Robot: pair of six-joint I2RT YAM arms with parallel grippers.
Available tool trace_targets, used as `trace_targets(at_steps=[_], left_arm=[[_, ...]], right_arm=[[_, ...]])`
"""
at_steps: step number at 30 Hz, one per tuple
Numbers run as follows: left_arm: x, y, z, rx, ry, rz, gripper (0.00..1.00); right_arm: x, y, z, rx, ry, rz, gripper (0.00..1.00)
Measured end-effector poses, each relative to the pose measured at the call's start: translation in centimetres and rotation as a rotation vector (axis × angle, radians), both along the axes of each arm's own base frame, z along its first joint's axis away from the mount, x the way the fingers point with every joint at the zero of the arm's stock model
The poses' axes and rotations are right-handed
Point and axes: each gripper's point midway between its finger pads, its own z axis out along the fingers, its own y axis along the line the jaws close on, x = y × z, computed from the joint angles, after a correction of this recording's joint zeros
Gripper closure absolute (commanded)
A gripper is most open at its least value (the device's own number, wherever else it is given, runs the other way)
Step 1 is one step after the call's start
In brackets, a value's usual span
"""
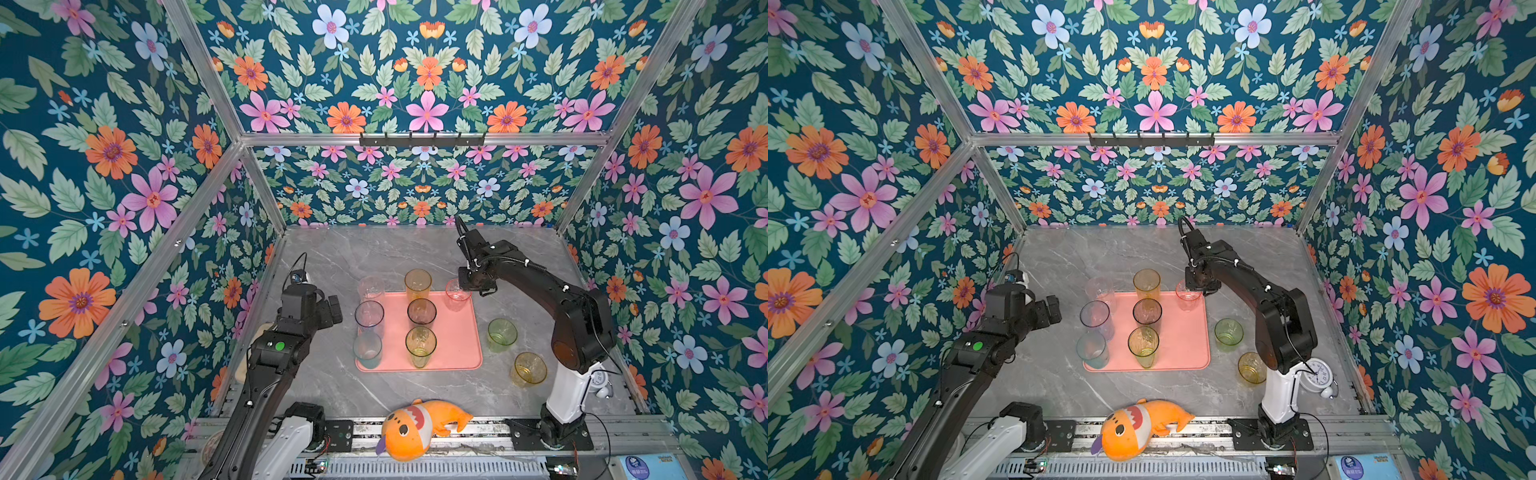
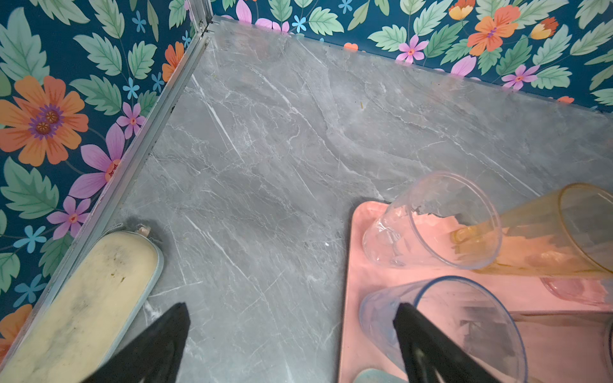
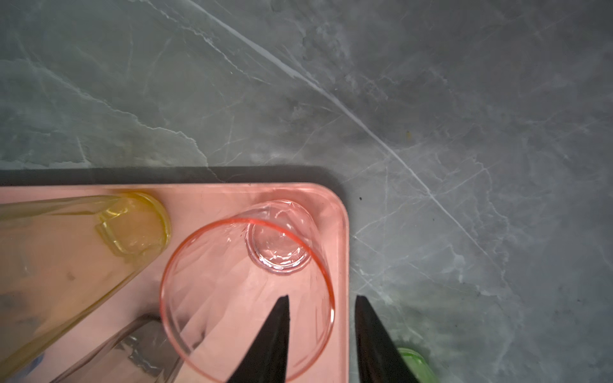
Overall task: Place the glasses into the tray
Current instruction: Place the glass on the tray, then pick up the glass from the middle-right of the table.
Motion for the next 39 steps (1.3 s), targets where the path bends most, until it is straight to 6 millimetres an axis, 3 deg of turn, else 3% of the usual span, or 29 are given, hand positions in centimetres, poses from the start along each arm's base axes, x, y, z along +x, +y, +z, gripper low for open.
trace_targets(at_steps=[7,12,21,28,39], left_arm=[[0.0,0.0,-0.1,0.001,0.002,0.0,0.01],[0.0,0.0,-0.1,0.002,0.005,0.001,0.01],[0.6,-0.1,0.1,0.001,-0.005,0.002,0.01],[1.1,-0.3,0.1,-0.002,-0.005,-0.002,0.01],[1.5,-0.5,-0.1,-0.006,-0.003,-0.007,0.01]], right_arm=[[-1.2,-0.5,5.4,0.05,-0.102,0.001,0.61],[-3.2,-1.4,10.0,0.11,-0.209,0.004,0.59],[-7.5,-3.5,12.9,0.163,-0.314,-0.003,0.5],[-10.5,-5.8,12.5,0.173,-0.38,-0.041,0.4],[-13.6,-9.4,7.9,0.15,-0.347,-0.157,0.38]])
